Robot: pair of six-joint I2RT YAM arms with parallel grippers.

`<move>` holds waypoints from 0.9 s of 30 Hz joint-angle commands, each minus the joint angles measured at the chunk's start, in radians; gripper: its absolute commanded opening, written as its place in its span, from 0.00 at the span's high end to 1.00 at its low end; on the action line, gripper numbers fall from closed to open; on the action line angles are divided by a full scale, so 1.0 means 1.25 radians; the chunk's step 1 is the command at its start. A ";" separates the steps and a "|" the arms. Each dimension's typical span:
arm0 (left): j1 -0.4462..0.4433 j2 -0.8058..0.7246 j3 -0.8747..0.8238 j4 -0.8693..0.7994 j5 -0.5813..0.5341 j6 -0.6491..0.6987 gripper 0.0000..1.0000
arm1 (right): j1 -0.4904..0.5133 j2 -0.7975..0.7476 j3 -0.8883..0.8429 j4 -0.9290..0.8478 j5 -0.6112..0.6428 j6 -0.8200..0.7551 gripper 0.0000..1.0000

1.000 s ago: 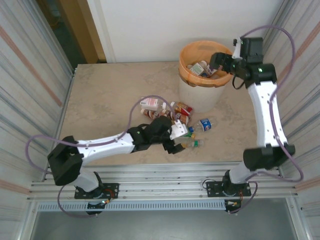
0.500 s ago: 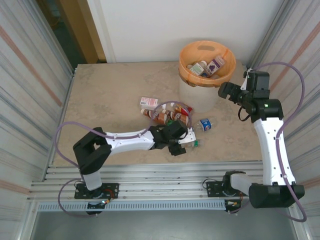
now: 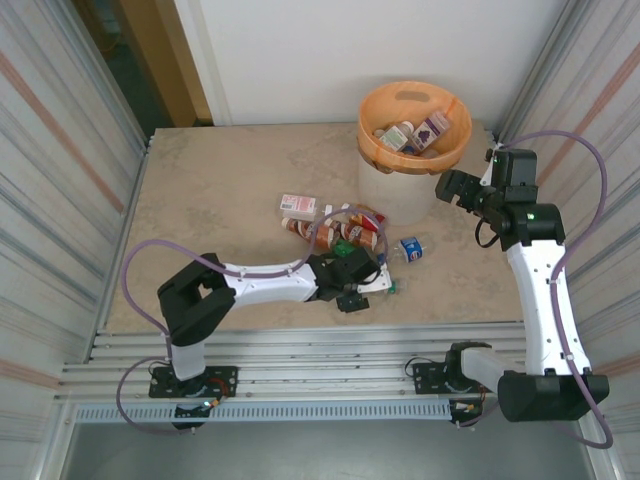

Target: Put the plastic bottles in the bin

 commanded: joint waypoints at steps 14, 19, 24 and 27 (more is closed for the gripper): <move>-0.017 0.064 0.032 -0.023 0.043 -0.025 0.29 | -0.002 -0.008 -0.008 0.027 -0.026 0.027 0.02; -0.017 0.064 0.037 -0.031 0.060 -0.038 0.44 | -0.002 -0.011 -0.007 0.026 -0.026 0.026 0.02; -0.017 0.036 0.025 -0.022 0.085 -0.052 0.62 | -0.001 -0.016 -0.008 0.026 -0.027 0.026 0.02; -0.018 0.006 0.012 -0.007 0.096 -0.063 0.73 | -0.002 -0.022 -0.010 0.027 -0.027 0.027 0.02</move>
